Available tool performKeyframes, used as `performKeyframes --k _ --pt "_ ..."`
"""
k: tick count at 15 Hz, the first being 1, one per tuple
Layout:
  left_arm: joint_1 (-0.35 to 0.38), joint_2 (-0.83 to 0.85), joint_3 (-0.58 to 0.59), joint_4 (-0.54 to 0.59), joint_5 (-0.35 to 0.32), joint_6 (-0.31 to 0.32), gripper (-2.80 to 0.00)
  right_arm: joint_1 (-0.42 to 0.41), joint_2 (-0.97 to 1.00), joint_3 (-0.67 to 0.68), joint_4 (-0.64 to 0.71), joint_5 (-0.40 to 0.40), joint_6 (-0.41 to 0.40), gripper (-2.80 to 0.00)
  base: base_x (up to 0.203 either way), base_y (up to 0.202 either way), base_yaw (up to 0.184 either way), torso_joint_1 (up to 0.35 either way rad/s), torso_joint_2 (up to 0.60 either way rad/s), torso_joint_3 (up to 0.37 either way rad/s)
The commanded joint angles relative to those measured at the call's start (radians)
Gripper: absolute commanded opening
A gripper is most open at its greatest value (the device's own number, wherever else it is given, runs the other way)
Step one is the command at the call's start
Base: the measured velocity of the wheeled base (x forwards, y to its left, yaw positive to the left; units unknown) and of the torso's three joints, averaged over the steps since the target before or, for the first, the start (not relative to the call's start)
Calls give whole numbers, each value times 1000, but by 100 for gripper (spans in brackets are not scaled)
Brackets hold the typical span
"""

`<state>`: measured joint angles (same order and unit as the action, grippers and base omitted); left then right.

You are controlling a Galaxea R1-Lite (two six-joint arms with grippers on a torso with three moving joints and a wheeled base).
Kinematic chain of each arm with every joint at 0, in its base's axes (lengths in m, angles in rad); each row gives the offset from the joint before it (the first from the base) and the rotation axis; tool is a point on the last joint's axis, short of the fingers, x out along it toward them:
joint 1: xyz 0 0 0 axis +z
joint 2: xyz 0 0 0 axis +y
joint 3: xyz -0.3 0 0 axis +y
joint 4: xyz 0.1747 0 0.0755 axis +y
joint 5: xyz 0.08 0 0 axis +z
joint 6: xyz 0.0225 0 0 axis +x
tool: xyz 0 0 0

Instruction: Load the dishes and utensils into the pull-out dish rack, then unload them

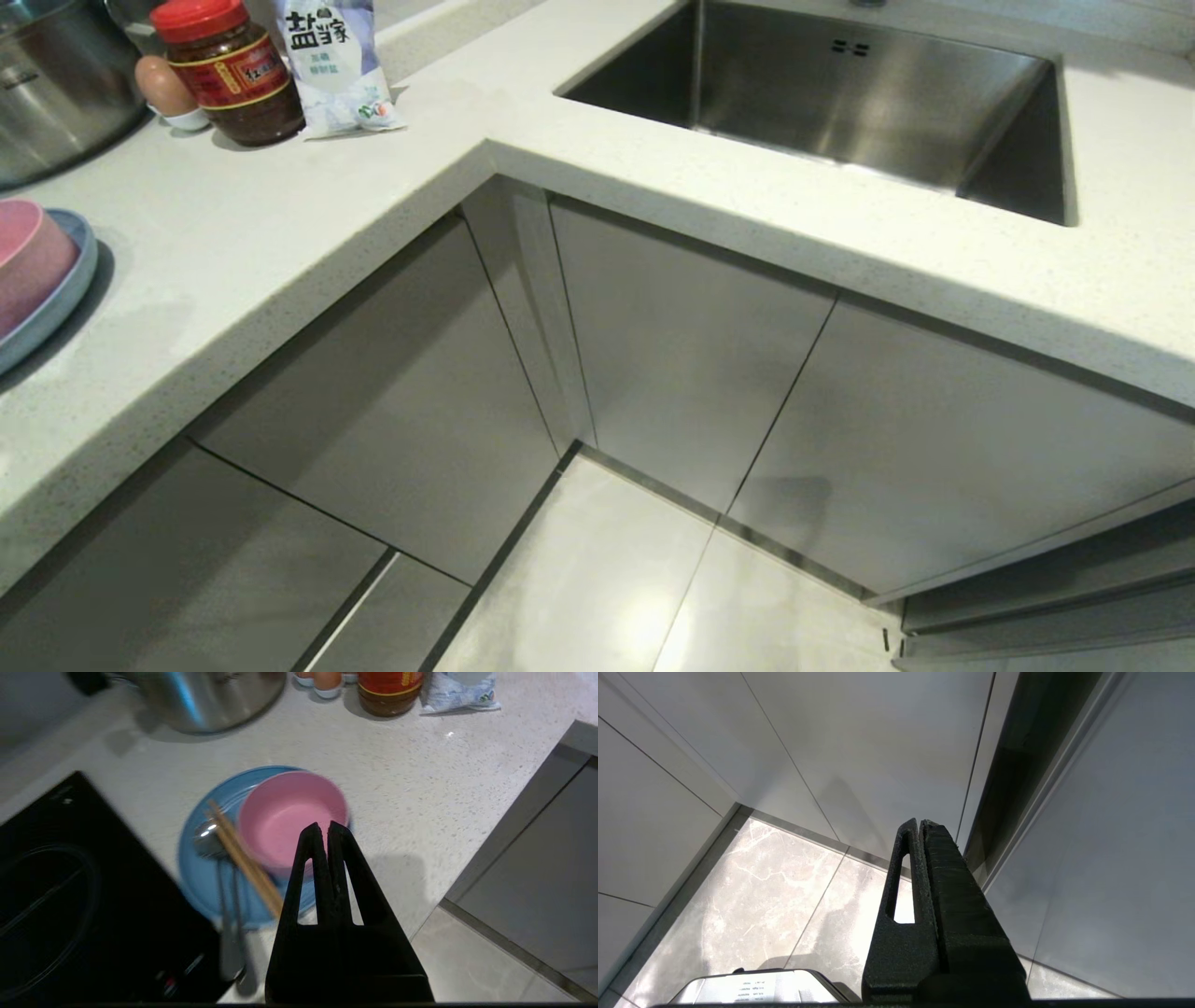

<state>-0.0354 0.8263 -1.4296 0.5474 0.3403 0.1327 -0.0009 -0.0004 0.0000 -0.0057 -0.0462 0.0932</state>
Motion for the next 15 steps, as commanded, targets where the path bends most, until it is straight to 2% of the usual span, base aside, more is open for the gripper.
performKeyframes --k 1,4,7,9,12,14,15 --pt "86 -224 102 10 -43 25 -280 0 -4 0 0 -1 0 -280 0 0 0 0 0 0" --pt "123 -418 190 135 -69 77 -280 0 -4 0 0 0 0 -280 0 0 0 0 0 0" --pt "88 -585 328 183 -86 122 -280 -1 -4 0 0 0 0 -280 0 0 0 0 0 0" --pt "56 -692 443 189 -110 117 -280 0 -4 0 0 0 0 -280 0 0 0 0 0 0" --pt "37 -820 624 185 -166 78 -280 1 -4 0 0 0 0 -280 0 0 0 0 0 0" --pt "34 -826 705 171 -207 -53 -280 -1 -4 0 0 0 0 -280 0 0 0 0 0 0" --pt "34 -826 754 158 -222 -72 -280 0 -4 0 0 0 0 -280 0 0 0 0 0 0"
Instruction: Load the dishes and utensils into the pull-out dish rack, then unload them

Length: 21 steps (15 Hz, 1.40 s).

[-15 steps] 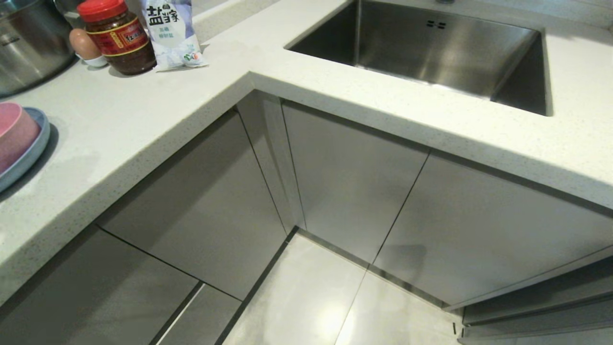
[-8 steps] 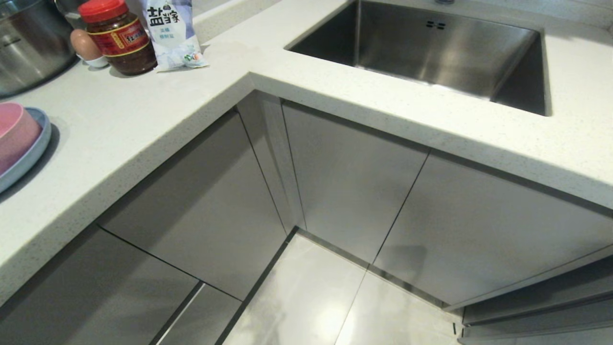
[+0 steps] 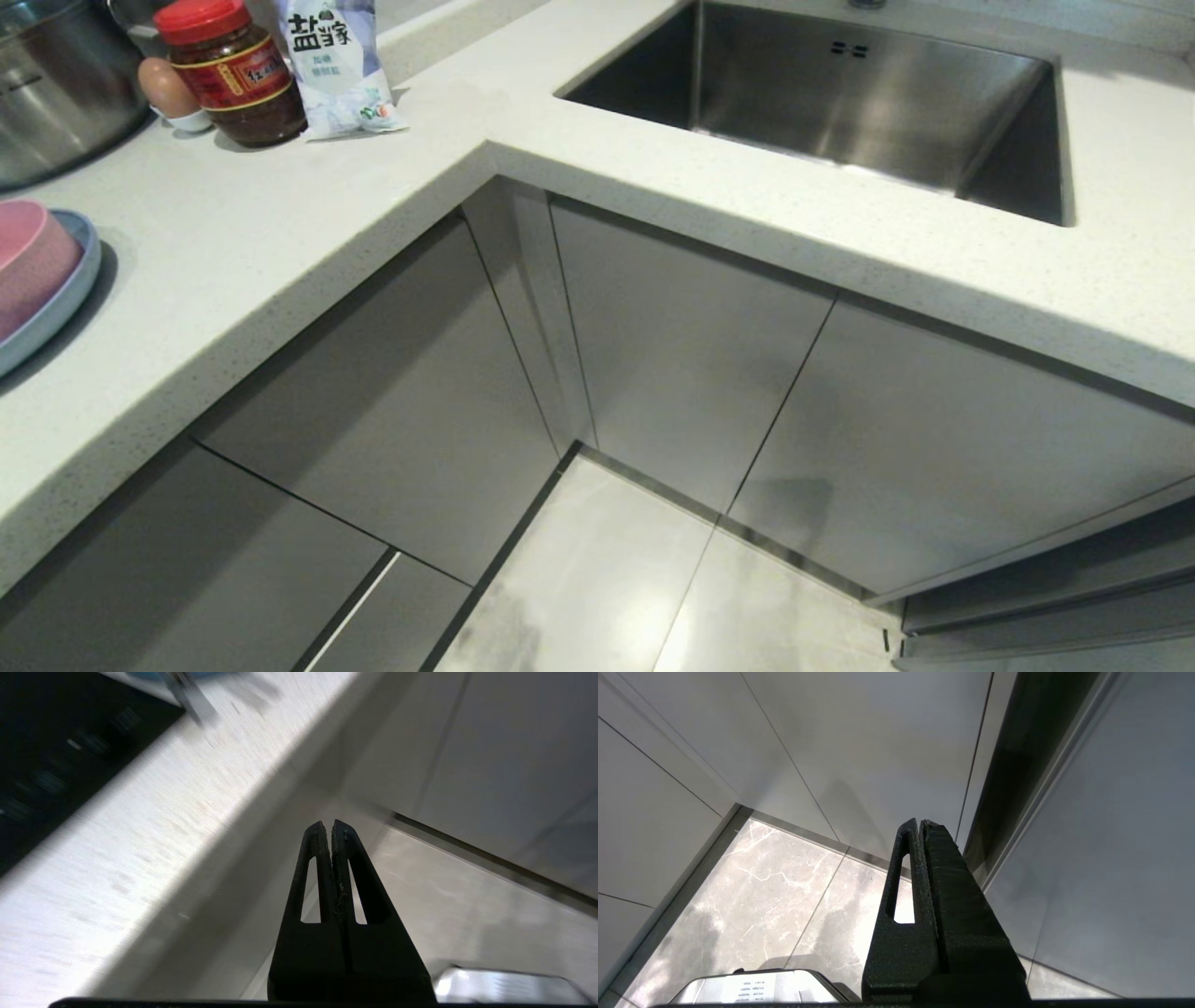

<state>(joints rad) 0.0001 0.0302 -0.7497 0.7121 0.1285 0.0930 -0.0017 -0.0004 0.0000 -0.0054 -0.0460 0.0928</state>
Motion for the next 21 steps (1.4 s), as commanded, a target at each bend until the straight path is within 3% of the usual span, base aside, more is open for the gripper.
performKeyframes --k 1,3,6,8,9,10,13,16,21 --pt "-2 -30 134 -49 -17 -44 -280 0 -4 0 -1 -1 1 -280 0 0 0 0 0 0" --pt "-2 -30 309 -245 -21 -51 -280 0 -4 0 -1 0 1 -280 0 0 0 0 0 0" --pt "-2 -30 651 -656 -24 -24 -280 0 -4 0 -1 -1 1 -280 0 0 0 0 0 0" --pt "-1 -29 755 -759 -70 4 -280 0 -4 0 -1 0 1 -280 0 0 0 0 0 0" --pt "-1 -29 754 -730 -138 20 -280 0 -4 0 -1 -1 1 -280 0 0 0 0 0 0" --pt "-2 -29 750 -688 -150 31 -280 0 -4 0 -1 0 1 -280 0 0 0 0 0 0" --pt "-2 -29 748 -701 -151 8 -280 0 -4 0 -1 0 1 -280 0 0 0 0 0 0" --pt "-2 -29 750 -707 -144 -81 -280 0 -4 0 -1 0 1 -280 0 0 0 0 0 0" --pt "0 -29 749 -707 -137 -85 -280 0 -4 0 -1 0 1 -280 0 0 0 0 0 0"
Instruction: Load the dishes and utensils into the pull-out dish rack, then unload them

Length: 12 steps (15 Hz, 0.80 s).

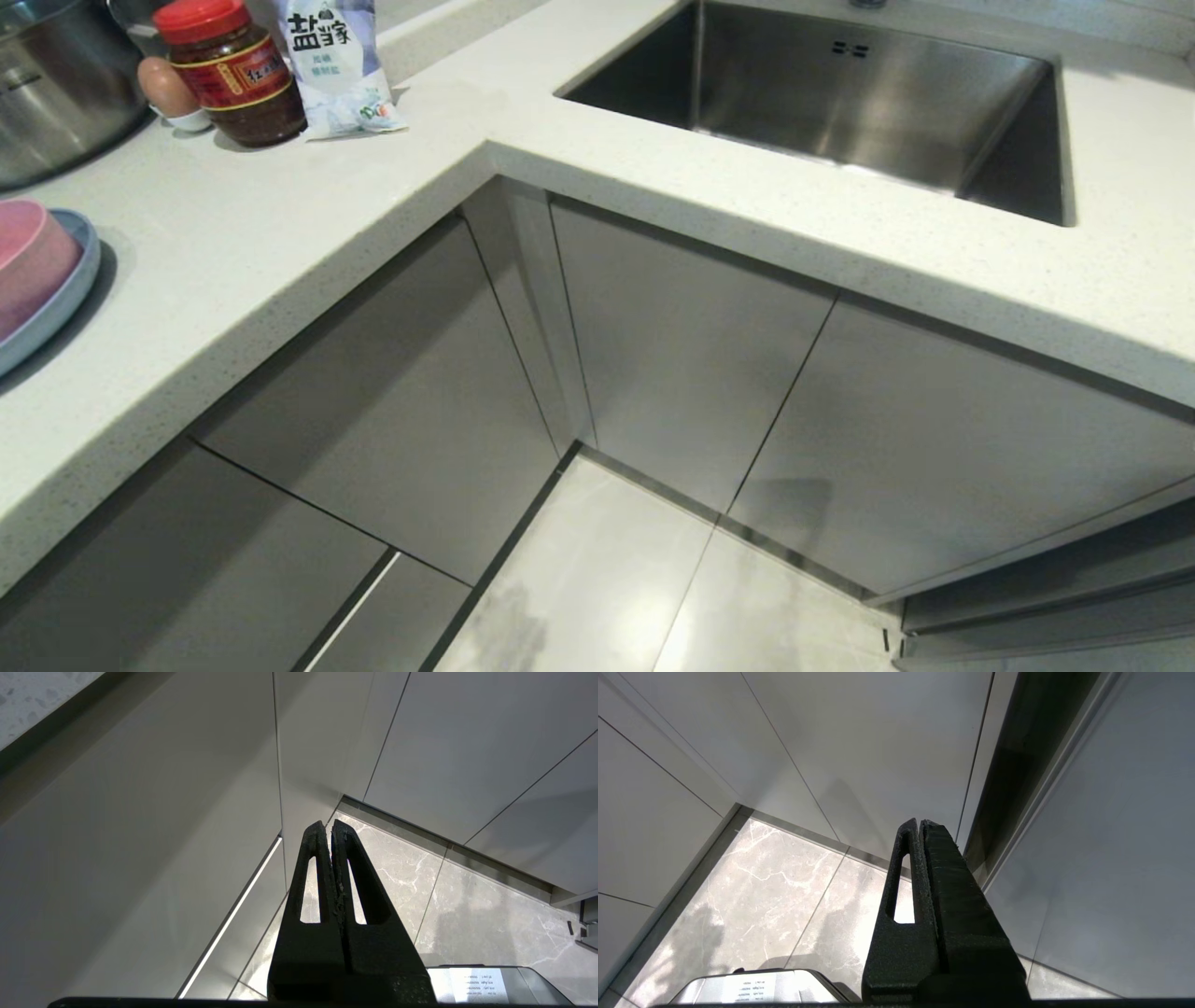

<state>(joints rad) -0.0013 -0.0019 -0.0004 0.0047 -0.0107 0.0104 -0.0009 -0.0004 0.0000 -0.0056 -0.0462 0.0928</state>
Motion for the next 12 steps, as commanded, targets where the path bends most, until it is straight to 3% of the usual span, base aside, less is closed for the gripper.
performKeyframes --k 1,7,12 --pt "1 3 0 0 11 -6 -280 1 -4 0 0 0 1 -280 0 0 0 0 0 0" --pt "1 3 0 1 11 -6 -280 -1 -4 0 0 0 1 -280 0 0 0 1 0 12" --pt "0 3 0 1 11 -2 -280 -1 -4 0 0 0 1 -280 0 0 0 2 4 174"
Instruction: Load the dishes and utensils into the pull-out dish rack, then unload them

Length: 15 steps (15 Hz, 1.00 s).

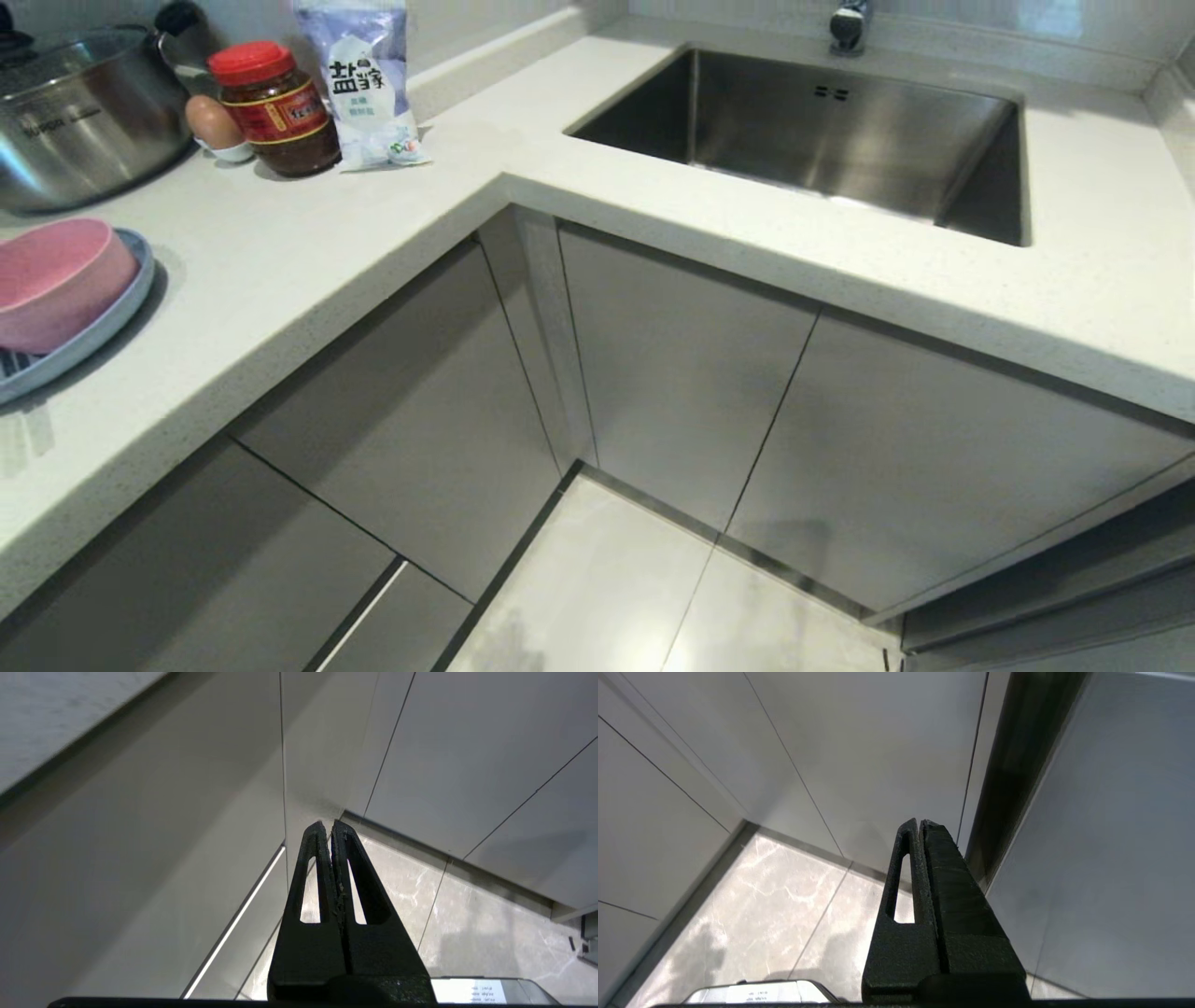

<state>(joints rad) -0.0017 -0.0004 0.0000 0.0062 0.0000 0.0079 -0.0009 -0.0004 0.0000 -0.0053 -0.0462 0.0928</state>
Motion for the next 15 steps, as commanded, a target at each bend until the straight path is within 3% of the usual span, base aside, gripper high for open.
performKeyframes --k 1,15 --pt "0 2 0 0 0 1 -280 0 -4 0 -1 -1 1 -280 0 0 0 2 2 201" --pt "0 2 0 1 0 11 -280 -1 -4 0 -1 0 1 -280 0 0 0 2 1 205"
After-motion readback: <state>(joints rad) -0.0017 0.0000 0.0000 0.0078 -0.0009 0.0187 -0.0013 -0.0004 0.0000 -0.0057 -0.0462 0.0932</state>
